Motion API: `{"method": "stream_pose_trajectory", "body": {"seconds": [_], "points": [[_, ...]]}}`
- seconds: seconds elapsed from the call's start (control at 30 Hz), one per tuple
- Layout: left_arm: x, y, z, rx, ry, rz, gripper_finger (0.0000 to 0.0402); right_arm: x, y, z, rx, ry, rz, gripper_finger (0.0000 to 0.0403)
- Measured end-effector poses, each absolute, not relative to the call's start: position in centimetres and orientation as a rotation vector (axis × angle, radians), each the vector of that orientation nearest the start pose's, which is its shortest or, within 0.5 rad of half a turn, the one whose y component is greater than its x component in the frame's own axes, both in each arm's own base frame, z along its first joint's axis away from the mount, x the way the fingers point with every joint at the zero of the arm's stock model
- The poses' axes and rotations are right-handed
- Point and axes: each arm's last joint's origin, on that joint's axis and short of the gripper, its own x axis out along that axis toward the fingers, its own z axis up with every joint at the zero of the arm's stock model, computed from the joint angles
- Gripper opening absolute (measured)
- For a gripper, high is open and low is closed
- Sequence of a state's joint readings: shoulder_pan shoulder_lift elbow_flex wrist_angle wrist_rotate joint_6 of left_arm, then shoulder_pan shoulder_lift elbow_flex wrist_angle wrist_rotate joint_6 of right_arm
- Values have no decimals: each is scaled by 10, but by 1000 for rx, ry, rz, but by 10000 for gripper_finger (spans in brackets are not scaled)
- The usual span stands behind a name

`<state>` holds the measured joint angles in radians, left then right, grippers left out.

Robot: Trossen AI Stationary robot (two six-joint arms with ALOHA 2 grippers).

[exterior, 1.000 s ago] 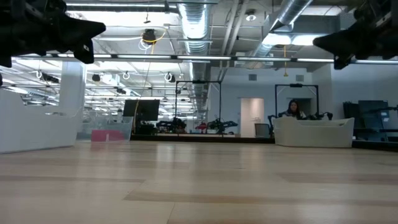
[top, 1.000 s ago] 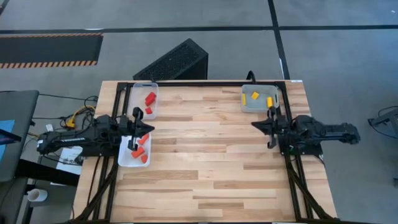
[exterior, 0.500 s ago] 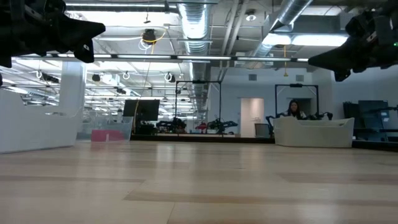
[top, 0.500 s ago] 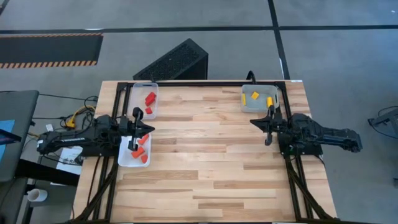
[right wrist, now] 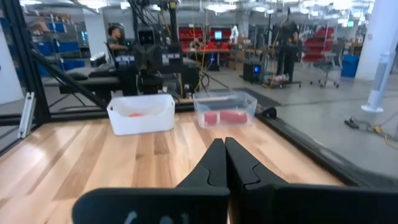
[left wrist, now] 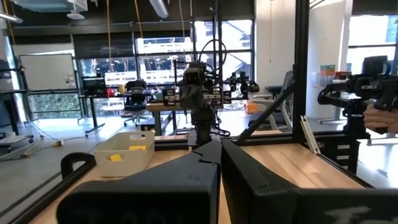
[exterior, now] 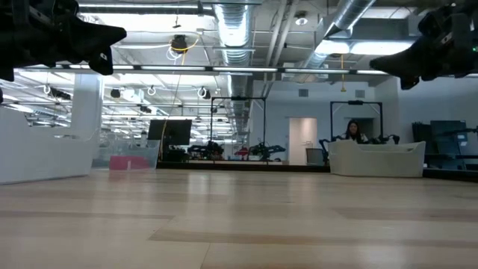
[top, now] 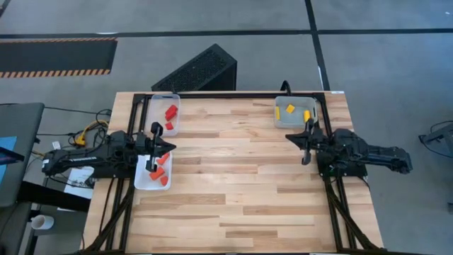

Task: Sort & place blocks by color
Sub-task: Return to Home Position

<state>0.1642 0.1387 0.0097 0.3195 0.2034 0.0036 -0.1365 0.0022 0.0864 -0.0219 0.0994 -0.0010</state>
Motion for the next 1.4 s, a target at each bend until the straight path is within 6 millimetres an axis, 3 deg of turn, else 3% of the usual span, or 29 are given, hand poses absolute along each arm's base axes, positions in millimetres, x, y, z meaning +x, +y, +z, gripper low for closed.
{"method": "stream_pose_trajectory", "body": {"seconds": [0.17, 0.37, 1.07, 1.4], "points": [[103, 11, 186, 44, -187, -59, 0, 91, -14, 190, -18, -77, -214, 2], [103, 11, 186, 43, -187, -60, 0, 96, -15, 171, 21, -57, -215, 2], [103, 8, 184, 43, -162, -135, 0, 96, -17, 170, 59, -53, -227, 34], [103, 8, 184, 15, -161, -136, 0, 96, -17, 169, 59, -51, -227, 31]]}}
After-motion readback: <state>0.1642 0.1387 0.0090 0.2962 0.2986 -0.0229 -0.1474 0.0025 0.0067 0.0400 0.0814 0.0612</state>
